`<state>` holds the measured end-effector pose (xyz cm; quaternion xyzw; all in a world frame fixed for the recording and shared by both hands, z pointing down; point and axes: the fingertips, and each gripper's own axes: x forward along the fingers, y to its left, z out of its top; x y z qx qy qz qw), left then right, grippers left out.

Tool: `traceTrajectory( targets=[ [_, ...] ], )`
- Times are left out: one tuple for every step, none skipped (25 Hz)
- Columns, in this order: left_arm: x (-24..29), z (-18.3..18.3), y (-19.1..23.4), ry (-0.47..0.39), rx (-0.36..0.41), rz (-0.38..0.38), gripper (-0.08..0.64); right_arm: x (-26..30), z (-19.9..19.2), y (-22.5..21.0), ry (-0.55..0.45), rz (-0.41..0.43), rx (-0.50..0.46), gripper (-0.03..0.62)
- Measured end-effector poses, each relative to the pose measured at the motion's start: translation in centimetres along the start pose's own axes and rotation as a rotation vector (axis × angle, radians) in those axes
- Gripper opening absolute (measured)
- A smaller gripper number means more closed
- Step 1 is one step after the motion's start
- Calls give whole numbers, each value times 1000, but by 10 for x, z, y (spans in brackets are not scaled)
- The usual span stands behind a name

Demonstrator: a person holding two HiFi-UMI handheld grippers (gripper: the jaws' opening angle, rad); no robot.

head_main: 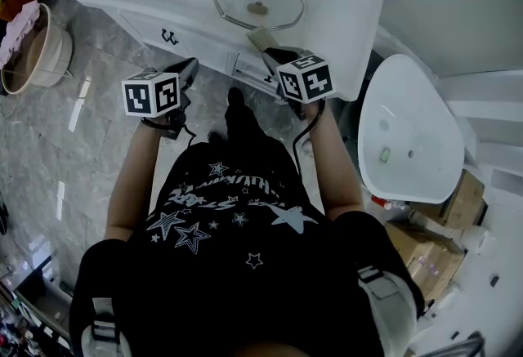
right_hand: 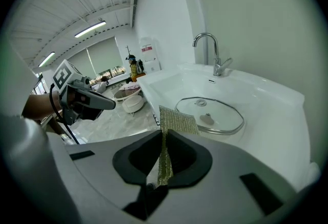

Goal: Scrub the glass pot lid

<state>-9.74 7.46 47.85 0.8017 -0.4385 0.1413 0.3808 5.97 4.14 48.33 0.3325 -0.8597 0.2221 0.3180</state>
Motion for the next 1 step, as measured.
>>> traceTrajectory(
  targets=[
    [-1, -2, 0, 1, -1, 0, 9, 0, -1, 1, -1, -2, 1, 37]
  ],
)
